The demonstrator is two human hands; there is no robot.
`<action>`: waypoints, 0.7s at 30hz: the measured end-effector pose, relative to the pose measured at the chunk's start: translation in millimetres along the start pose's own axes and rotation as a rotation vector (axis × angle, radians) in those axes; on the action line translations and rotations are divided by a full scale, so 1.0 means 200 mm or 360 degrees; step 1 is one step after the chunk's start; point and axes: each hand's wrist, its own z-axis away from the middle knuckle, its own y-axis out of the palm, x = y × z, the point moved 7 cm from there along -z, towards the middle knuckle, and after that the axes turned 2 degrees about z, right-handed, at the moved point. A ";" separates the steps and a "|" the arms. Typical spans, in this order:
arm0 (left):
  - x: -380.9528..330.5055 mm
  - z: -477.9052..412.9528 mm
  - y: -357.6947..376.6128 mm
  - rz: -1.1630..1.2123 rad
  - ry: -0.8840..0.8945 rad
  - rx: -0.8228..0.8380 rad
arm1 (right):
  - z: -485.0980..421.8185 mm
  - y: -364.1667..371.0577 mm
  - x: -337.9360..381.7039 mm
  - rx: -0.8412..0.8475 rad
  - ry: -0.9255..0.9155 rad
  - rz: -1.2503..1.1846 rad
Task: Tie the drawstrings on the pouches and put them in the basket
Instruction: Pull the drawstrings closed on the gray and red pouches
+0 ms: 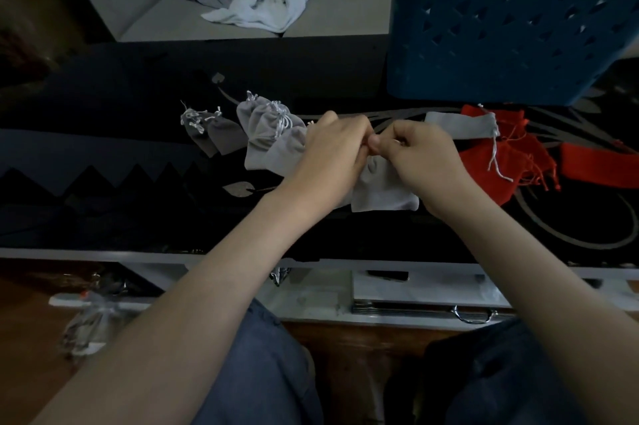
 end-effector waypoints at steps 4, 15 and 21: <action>0.02 -0.01 0.05 -0.0328 0.0004 -0.0072 | 0.00 0.01 -0.02 -0.0026 0.0052 -0.0126; 0.01 0.02 -0.03 0.0093 0.0080 -0.0139 | 0.02 0.10 -0.05 0.0373 0.0235 -0.0753; 0.00 0.02 -0.05 0.0070 0.0110 -0.0186 | 0.01 0.07 -0.01 0.0336 0.0085 -0.0645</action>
